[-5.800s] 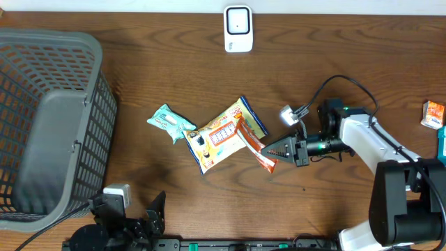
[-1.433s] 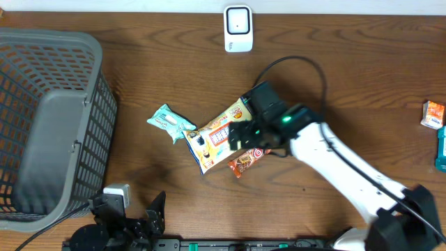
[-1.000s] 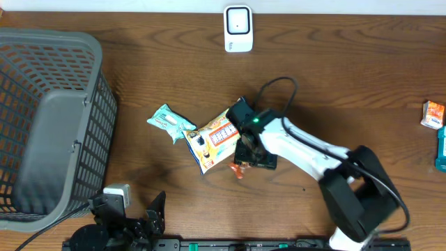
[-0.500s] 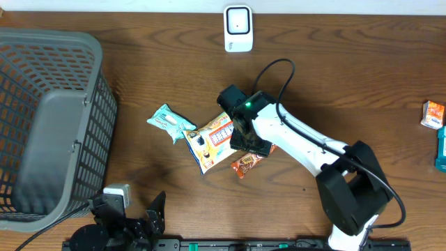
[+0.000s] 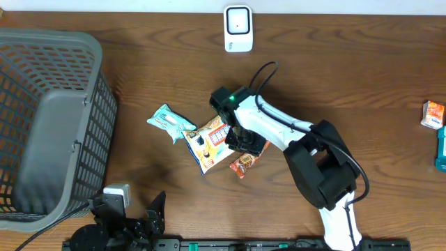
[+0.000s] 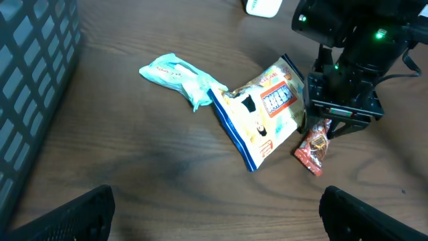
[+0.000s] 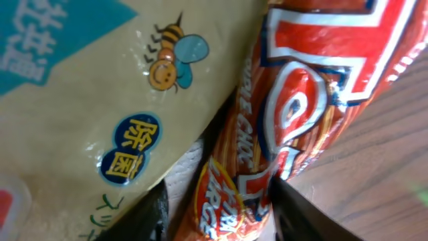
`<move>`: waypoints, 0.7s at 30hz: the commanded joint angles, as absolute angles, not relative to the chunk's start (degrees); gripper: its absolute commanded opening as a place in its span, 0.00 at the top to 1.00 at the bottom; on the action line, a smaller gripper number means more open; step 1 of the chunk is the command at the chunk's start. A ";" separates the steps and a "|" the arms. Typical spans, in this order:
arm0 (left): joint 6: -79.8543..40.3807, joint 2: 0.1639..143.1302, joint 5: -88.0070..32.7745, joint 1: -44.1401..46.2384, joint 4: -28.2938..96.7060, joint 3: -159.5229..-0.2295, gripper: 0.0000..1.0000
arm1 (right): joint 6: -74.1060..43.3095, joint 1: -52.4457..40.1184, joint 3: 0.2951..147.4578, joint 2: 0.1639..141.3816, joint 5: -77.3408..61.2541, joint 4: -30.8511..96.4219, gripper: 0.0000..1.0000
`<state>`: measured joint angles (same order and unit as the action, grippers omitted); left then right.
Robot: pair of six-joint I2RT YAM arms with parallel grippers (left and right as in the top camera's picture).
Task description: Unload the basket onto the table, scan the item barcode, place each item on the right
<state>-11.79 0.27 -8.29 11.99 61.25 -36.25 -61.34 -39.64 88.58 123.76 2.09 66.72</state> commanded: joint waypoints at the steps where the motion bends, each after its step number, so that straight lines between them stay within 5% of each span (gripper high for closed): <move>1: -11.68 0.30 -8.56 11.75 61.21 -36.53 0.02 | -62.06 -40.69 88.49 129.32 2.48 69.87 0.66; 6: -11.68 0.30 -8.58 11.75 61.19 -36.53 0.02 | -62.08 -43.22 88.36 133.97 2.48 76.49 0.99; 15: -11.68 0.30 -8.56 11.75 61.21 -36.53 0.02 | -54.13 -42.81 92.88 128.92 0.23 78.85 0.99; 21: -11.68 0.30 -8.56 11.75 61.19 -36.53 0.02 | -24.84 -39.24 93.58 115.46 -18.85 72.62 0.99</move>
